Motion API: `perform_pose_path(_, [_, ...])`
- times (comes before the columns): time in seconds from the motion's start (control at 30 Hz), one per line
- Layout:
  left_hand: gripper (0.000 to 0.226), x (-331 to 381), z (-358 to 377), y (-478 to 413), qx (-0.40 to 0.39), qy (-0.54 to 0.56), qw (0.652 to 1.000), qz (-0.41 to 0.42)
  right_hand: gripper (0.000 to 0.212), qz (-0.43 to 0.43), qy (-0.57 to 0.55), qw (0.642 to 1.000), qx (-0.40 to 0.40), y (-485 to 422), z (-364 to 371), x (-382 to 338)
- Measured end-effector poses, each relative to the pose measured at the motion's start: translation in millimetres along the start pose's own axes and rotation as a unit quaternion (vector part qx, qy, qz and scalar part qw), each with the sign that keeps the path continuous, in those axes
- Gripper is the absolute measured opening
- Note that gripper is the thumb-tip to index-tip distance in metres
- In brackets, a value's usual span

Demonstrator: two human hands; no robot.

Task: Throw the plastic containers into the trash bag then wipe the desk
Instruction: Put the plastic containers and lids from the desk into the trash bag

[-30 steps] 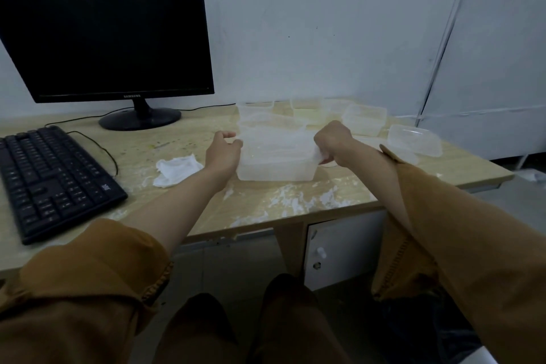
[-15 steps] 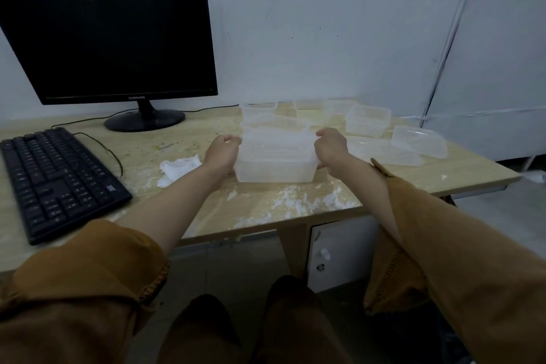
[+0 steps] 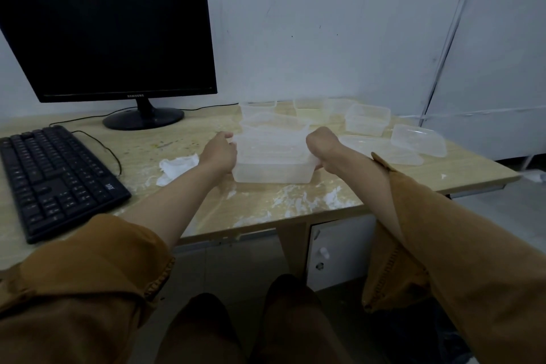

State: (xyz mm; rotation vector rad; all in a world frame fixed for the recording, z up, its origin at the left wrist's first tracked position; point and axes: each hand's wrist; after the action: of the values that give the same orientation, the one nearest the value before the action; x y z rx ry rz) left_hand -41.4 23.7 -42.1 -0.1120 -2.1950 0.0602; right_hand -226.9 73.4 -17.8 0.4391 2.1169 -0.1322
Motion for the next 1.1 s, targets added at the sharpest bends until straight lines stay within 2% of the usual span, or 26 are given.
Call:
perform_pose_path(0.07, [0.04,1.9,2.6,-2.4,0.017,-0.079,0.996,0.032,0.031,-0.001,0.031,1.0,0.001,0.9,3.1,0.1])
perform_pose_path(0.13, [0.047,12.3,1.9,0.0,0.061,-0.196,0.977,0.063,0.038,-0.024,0.105,0.993,0.044,5.4,10.3,2.1])
perform_pose_path(0.23, [0.045,25.9,7.8,4.4,0.085,-0.272,0.946,0.151,0.047,-0.136,0.248,0.952,0.116,7.8,22.5,6.3])
perform_pose_path(0.33, [0.042,28.1,17.9,3.8,0.018,-0.29,0.935,0.205,0.051,-0.174,0.314,0.933,0.037,1.1,27.5,5.3])
perform_pose_path(0.43, [0.046,22.9,21.9,-0.1,-0.067,-0.314,0.928,0.189,0.055,-0.141,0.351,0.925,-0.04,-5.5,24.9,5.0])
perform_pose_path(0.63, [0.052,24.8,19.8,-2.0,-0.13,-0.357,0.913,0.15,0.06,-0.134,0.377,0.914,-0.067,-12.0,25.7,6.3])
perform_pose_path(0.8, [0.053,28.6,19.8,-5.8,-0.139,-0.39,0.9,0.139,0.06,-0.142,0.379,0.911,-0.076,-17.2,22.9,3.2])
perform_pose_path(0.97, [0.055,27.7,22.2,-7.3,-0.104,-0.376,0.91,0.141,0.061,-0.136,0.337,0.932,-0.011,-11.2,26.3,5.0])
perform_pose_path(1.1, [0.055,34.3,20.6,-16.4,-0.095,-0.387,0.91,0.114,0.049,-0.142,0.358,0.923,0.012,-12.1,23.8,1.0])
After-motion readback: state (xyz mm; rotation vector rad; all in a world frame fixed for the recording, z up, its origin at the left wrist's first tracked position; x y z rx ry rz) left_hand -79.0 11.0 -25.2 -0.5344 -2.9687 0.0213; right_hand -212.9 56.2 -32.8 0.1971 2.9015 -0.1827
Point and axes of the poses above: each hand's wrist, its own y-axis away from the middle knuckle, its own z-axis out of the palm, x = y × z, and after that the axes turned 4 degrees about -x, right-handed
